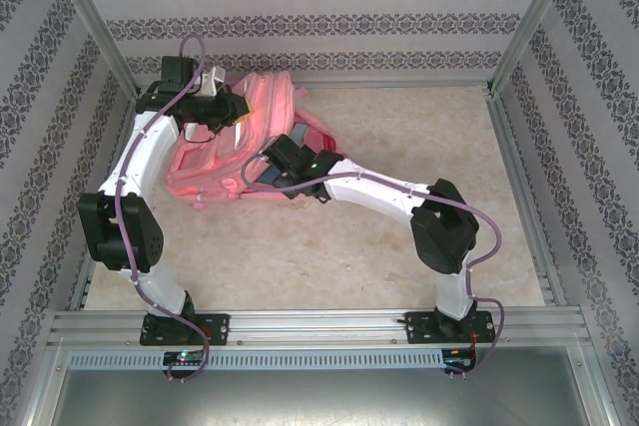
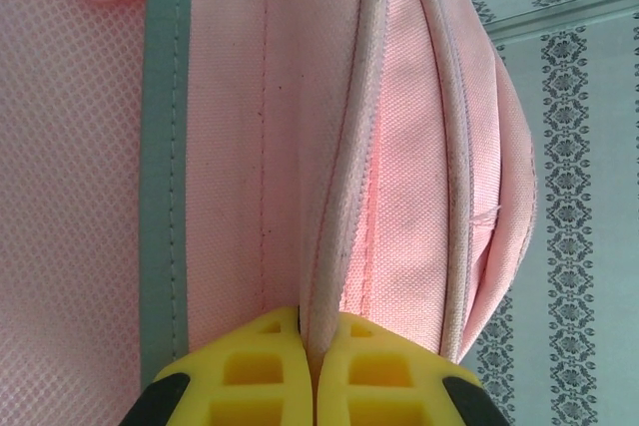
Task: Pack books, pencil case, and school supplies into a backpack
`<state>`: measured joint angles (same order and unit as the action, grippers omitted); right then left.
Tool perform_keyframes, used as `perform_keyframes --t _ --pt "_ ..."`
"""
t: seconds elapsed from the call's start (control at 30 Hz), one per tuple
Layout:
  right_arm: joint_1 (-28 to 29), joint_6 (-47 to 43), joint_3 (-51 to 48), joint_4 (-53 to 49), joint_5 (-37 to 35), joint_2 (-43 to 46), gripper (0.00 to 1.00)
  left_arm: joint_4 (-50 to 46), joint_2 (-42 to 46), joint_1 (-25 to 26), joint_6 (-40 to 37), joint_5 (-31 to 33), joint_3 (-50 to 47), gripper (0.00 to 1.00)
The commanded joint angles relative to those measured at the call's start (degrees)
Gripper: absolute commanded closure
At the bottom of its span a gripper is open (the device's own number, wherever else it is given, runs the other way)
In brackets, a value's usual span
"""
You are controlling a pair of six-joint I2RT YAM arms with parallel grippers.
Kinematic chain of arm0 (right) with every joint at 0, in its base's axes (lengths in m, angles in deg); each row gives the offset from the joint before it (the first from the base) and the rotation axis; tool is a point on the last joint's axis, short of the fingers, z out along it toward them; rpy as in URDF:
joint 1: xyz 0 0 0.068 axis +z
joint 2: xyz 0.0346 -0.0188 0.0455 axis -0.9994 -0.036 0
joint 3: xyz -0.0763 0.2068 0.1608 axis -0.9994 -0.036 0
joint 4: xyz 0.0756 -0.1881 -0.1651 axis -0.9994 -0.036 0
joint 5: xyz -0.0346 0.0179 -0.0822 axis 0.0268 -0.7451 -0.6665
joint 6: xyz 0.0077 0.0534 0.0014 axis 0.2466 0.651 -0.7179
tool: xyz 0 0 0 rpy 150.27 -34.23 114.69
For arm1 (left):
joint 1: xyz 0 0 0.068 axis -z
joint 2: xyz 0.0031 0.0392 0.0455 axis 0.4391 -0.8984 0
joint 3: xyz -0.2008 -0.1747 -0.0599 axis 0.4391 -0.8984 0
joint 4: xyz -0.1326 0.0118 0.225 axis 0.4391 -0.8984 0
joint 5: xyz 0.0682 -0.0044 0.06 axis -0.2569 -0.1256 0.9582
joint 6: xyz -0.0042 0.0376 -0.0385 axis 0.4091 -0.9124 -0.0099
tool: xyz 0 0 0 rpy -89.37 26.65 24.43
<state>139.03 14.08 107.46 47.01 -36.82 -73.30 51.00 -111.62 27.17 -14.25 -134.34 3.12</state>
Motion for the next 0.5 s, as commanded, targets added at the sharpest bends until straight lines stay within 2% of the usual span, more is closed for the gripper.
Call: perform_keyframes --t 0.0,0.23,0.33,0.47 --pt "-1.1 8.9 -3.6 0.3 5.3 2.5 0.36 3.6 0.9 1.1 0.2 -5.0 0.8 1.00" --pt "-5.8 25.4 -12.1 9.8 24.5 5.5 0.77 3.5 0.8 1.1 0.1 -4.6 0.3 1.00" --pt "-6.6 28.4 -12.0 11.2 25.6 3.8 0.88 3.3 0.6 1.2 0.2 -4.8 0.9 1.00" --pt "-7.4 30.2 -9.5 11.8 27.3 0.0 0.94 3.3 0.8 1.3 0.3 -5.0 0.9 1.00"
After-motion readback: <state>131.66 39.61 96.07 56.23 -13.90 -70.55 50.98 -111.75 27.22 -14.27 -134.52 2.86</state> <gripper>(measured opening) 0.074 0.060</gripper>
